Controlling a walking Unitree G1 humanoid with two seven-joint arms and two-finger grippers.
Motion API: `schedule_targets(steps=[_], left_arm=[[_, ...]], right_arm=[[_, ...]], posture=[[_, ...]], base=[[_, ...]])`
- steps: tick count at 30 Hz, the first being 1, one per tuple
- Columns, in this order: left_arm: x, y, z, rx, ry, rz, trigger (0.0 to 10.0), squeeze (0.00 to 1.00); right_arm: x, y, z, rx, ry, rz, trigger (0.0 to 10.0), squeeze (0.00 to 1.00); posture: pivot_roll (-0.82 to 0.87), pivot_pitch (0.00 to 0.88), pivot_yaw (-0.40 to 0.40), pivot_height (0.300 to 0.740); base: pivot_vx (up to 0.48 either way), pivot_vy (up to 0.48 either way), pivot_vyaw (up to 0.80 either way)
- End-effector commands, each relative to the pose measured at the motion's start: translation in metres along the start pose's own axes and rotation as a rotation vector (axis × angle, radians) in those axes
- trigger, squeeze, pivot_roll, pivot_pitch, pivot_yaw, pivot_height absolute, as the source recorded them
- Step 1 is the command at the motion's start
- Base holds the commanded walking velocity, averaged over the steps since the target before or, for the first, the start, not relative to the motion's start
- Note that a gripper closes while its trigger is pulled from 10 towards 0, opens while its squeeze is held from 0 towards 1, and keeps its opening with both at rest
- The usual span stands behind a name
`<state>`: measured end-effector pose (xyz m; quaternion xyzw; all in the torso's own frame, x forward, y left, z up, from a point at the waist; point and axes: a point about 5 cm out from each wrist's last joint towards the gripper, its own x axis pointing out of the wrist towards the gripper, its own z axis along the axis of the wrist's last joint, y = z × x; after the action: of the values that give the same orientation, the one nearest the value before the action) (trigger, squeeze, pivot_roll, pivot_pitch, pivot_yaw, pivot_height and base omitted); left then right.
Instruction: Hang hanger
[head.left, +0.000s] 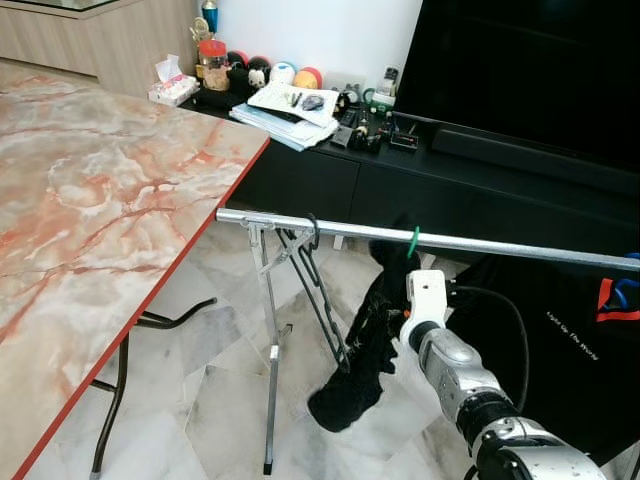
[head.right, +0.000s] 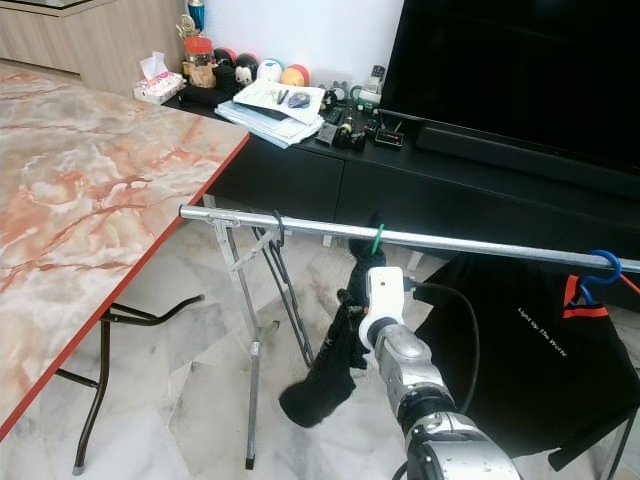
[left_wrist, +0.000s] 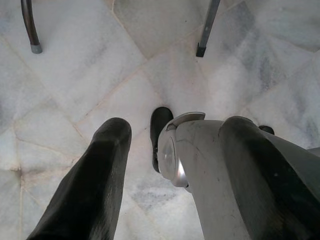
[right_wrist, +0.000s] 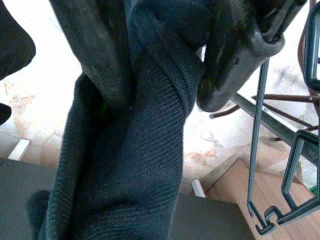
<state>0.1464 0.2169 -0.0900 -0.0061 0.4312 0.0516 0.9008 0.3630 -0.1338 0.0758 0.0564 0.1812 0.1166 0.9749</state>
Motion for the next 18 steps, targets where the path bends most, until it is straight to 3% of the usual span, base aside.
schedule_targets(steps=[1, 18], left_arm=[[-0.0027, -0.0042, -0.0118, -0.016, 0.045, -0.017, 10.0, 0.00], [-0.0010, -0.0127, -0.0115, -0.024, 0.062, -0.042, 10.0, 0.00]], right_arm=[[-0.0020, -0.0046, -0.0051, 0.011, 0.007, -0.024, 0.0, 0.00], [-0.0047, -0.0123, -0.0129, 0.017, 0.035, -0.098, 0.0, 0.00]], posture=[[0.16, 0.089, -0.083, 0.740], [0.16, 0.091, -0.085, 0.740]], base=[[0.000, 0.000, 0.00], [0.000, 0.000, 0.00]])
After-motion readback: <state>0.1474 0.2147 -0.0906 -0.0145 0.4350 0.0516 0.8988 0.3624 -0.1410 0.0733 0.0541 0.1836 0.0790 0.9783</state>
